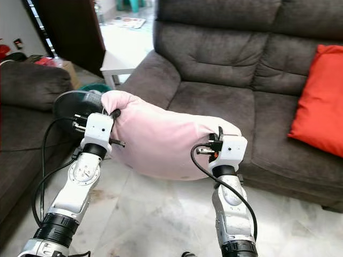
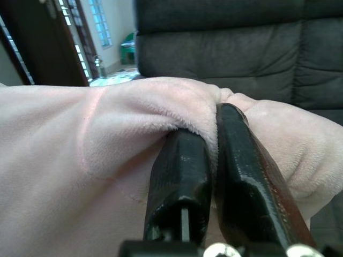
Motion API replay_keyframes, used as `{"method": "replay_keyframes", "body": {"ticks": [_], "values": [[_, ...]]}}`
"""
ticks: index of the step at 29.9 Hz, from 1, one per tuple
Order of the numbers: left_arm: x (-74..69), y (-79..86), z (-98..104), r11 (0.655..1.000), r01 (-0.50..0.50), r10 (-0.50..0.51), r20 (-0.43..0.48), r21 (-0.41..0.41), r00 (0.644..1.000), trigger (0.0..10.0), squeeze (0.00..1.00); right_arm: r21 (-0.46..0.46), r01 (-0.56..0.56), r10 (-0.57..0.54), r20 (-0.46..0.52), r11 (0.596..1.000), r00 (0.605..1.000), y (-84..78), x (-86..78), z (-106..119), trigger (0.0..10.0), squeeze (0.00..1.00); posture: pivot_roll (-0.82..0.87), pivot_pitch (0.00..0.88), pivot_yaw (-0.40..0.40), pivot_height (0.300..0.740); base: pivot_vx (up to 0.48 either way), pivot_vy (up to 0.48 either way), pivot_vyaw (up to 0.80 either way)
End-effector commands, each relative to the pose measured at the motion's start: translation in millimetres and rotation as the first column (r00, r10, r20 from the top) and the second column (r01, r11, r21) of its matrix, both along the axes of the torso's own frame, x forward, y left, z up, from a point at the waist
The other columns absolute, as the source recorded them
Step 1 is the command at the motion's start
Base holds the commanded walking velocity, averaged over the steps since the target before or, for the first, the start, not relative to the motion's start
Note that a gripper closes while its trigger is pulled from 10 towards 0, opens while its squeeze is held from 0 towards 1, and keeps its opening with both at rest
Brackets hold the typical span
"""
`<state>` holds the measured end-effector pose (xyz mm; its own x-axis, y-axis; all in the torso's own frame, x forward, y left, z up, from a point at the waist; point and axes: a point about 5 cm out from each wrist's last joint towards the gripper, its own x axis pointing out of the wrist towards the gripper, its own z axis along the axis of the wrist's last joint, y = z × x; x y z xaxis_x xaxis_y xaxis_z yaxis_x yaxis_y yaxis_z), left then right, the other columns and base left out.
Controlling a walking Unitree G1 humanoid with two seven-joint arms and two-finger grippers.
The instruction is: Move the pillow to the sofa from floor
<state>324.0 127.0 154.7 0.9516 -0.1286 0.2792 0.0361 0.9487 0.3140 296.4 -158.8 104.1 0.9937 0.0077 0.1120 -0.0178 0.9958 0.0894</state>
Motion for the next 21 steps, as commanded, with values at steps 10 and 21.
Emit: {"method": "replay_keyframes", "body": {"ticks": [10, 21], "values": [[2.9, -1.5, 13.7, 1.000, 0.005, -0.006, 0.051, 0.006, 0.999, 10.0, 0.00, -0.015, -0.016, 0.016, 0.041, 1.000, 0.999, 3.8, 6.1, 11.3, 10.0, 0.00, 0.09, 0.071, 0.009, 0.740, 0.000, 0.000, -0.79], [2.2, 0.2, 14.2, 1.000, 0.004, -0.003, 0.053, -0.021, 0.999, 10.0, 0.00, -0.018, -0.012, 0.012, 0.041, 1.000, 0.999, 4.8, 5.9, 10.8, 10.0, 0.00, 0.09, 0.077, 0.013, 0.740, 0.000, -0.176, -0.54]]}}
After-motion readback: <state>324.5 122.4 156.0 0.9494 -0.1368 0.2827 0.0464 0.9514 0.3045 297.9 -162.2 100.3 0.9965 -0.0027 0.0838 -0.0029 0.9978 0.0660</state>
